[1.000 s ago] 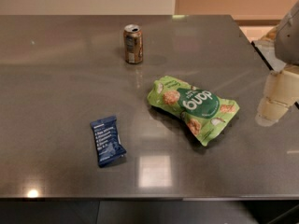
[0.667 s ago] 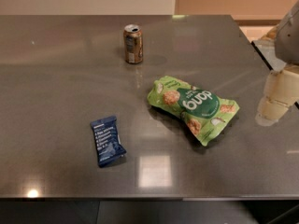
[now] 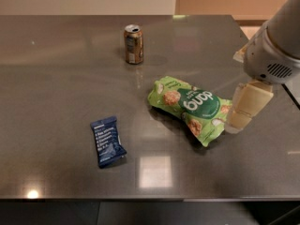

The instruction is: Pick green rice chip bag

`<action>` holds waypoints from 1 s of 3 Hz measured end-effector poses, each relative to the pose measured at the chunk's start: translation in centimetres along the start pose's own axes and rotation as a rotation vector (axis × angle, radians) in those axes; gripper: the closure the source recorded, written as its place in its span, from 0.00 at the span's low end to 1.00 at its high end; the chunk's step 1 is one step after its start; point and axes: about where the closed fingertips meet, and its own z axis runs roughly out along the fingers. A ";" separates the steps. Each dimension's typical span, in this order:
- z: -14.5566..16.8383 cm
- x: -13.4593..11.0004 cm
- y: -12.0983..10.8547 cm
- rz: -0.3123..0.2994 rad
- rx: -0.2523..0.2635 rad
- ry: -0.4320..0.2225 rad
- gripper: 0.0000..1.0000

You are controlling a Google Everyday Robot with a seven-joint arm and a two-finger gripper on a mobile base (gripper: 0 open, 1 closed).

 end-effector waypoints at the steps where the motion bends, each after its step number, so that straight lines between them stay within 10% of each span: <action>1: 4.2 -2.1 0.2 0.056 -0.010 -0.009 0.00; 3: 10.8 -3.7 -1.7 0.226 -0.021 0.016 0.00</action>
Offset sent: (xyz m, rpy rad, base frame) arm 0.0663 0.0569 -0.1038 0.0805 0.0821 -0.2616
